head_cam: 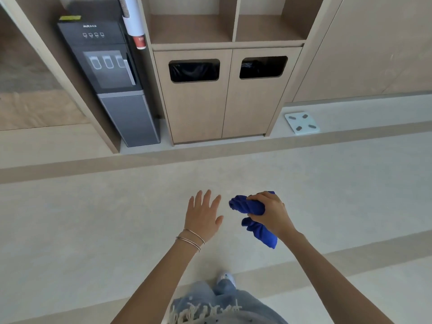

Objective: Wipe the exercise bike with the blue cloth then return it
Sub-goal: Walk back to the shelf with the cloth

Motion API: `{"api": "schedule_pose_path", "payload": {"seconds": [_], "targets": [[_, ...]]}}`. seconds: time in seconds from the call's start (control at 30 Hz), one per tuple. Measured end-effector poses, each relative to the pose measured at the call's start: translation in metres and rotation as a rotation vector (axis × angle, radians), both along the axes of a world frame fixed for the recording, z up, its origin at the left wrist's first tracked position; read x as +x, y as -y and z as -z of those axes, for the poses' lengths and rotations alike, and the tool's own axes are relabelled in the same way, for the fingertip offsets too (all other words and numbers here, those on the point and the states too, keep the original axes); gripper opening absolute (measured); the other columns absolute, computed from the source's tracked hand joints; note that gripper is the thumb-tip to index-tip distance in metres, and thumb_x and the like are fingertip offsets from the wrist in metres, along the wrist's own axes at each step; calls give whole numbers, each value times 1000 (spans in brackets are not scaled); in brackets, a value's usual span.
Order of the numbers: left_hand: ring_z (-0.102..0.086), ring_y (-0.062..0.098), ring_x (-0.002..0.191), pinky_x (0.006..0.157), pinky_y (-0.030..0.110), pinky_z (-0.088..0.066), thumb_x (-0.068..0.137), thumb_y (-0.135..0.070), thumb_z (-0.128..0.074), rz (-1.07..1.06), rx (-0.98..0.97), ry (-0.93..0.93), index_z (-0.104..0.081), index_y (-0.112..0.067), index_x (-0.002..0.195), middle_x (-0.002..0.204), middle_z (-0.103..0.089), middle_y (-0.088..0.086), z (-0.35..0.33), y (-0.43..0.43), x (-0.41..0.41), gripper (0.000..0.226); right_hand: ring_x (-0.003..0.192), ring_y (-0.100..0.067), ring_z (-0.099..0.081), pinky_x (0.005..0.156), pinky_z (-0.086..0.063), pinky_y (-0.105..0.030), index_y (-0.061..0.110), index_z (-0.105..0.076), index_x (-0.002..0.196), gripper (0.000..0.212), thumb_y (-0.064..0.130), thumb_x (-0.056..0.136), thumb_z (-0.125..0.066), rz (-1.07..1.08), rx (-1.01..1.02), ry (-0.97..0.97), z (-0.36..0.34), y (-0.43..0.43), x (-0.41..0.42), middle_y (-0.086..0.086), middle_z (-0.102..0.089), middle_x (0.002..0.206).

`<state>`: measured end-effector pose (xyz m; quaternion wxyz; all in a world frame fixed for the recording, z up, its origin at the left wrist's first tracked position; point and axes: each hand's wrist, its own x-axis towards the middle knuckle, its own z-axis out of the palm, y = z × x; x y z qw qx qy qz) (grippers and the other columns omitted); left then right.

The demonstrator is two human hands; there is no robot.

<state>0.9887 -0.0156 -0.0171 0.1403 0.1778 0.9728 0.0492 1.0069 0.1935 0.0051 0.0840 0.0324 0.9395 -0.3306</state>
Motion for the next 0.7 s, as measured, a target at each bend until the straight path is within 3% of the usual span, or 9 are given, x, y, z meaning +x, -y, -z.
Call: {"api": "schedule_pose_path", "payload": {"seconds": [0.33,0.7], "targets": [[-5,33,146,119,46,-9,97,-46,-32,5,-57,78,-8,-24,149,159,-7,9,16,-17,-117,61,100,-15,-55,92,-44,-44,28,-64,105,34,19,73,-72,5,0,85,15,-29,-108,8,-62,105],[-8,34,145,119,47,-12,97,-45,-34,123,-2,-68,-11,-23,149,158,-12,10,-18,-30,-327,60,99,-15,-55,91,-45,-43,29,-64,107,36,20,73,-72,111,-13,0,-14,-26,-295,7,-62,105]]}}
